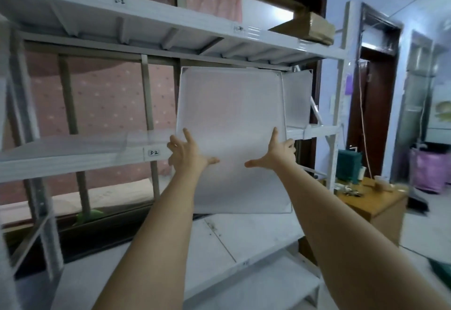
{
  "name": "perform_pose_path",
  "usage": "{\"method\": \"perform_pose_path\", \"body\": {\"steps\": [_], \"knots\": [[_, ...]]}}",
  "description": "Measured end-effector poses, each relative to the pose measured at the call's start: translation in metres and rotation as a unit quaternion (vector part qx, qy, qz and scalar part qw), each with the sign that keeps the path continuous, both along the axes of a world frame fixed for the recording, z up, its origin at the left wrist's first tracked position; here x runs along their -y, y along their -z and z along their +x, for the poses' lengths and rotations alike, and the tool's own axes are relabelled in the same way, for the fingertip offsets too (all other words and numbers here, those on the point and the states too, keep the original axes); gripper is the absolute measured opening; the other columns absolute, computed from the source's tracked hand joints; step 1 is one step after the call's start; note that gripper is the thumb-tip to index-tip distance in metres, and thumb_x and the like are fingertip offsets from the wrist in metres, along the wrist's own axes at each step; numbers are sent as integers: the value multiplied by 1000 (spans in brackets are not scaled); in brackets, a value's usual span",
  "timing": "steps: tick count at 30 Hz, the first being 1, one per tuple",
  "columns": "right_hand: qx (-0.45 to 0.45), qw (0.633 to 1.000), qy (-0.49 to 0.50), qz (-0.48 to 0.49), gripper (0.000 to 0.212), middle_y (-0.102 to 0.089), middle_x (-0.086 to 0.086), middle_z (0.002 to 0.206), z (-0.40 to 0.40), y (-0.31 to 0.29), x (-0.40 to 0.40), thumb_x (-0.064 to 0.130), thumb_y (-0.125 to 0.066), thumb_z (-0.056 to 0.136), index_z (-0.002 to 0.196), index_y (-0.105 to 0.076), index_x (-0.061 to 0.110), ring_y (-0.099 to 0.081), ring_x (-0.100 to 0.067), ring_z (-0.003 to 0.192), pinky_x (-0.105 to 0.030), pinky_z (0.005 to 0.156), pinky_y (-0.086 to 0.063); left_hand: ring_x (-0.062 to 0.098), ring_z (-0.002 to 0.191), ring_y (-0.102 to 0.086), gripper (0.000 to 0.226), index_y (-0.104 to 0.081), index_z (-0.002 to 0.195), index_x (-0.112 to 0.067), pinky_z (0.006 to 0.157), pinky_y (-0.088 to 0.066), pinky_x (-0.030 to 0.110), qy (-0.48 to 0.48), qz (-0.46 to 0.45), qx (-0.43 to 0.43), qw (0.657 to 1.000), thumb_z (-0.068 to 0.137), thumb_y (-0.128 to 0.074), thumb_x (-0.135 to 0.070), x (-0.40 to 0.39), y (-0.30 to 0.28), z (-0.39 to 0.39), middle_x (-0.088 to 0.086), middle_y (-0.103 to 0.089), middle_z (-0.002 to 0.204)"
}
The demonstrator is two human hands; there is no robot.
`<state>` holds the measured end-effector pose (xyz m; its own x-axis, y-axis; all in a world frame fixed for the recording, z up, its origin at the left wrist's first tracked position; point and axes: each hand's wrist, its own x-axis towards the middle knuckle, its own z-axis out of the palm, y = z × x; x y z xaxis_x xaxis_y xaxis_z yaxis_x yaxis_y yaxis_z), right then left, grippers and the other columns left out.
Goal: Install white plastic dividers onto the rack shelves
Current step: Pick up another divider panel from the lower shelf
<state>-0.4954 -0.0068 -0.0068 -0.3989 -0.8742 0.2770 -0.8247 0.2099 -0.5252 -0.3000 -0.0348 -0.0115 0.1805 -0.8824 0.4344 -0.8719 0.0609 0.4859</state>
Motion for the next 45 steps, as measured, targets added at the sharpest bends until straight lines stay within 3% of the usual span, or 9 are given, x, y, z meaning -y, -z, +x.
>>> {"method": "perform_pose_path", "body": {"steps": [6,16,26,33,39,45], "knots": [[9,998,60,17,138,-7,-26,150,-87,10,-6,59,-83,58,152,13,27,-24,-42,137,-49,105,-35,38,137,-18,125,-3,152,-15,102,-36,47,62,19,29,997,63,-77,-63,17,6,-88,22,-8,149],[21,993,113,16,135,1,-27,154,-179,11,39,58,-83,60,153,9,23,-21,-44,140,-49,110,-31,36,129,-29,126,-11,149,-13,96,-42,44,108,-17,54,992,56,-76,-69,91,4,-183,20,-21,141],[6,991,134,3,133,-12,-24,148,-244,-21,107,59,-82,60,152,6,24,-34,-41,132,-46,105,-36,35,129,-29,125,-12,149,-12,93,-42,41,128,-34,56,990,57,-75,-69,175,-25,-248,20,-19,144],[12,992,123,15,132,-15,-22,147,-284,-17,146,58,-82,61,152,7,24,-35,-42,131,-46,104,-37,35,129,-29,125,-11,149,-11,90,-44,39,119,-29,67,990,59,-75,-68,206,-27,-285,21,-20,143],[6,997,71,14,135,4,-27,154,-321,-30,186,56,-83,60,152,8,22,-29,-45,136,-48,108,-33,36,133,-26,123,-12,149,-11,93,-42,39,76,-22,56,995,59,-75,-68,228,-31,-312,22,-17,146],[-34,999,-17,-15,128,-10,-26,150,-345,-44,224,54,-83,63,152,2,18,-37,-44,130,-44,102,-40,38,131,-28,122,-12,148,-8,94,-41,42,-3,-40,36,999,62,-77,-64,235,-39,-324,24,-16,146]]}}
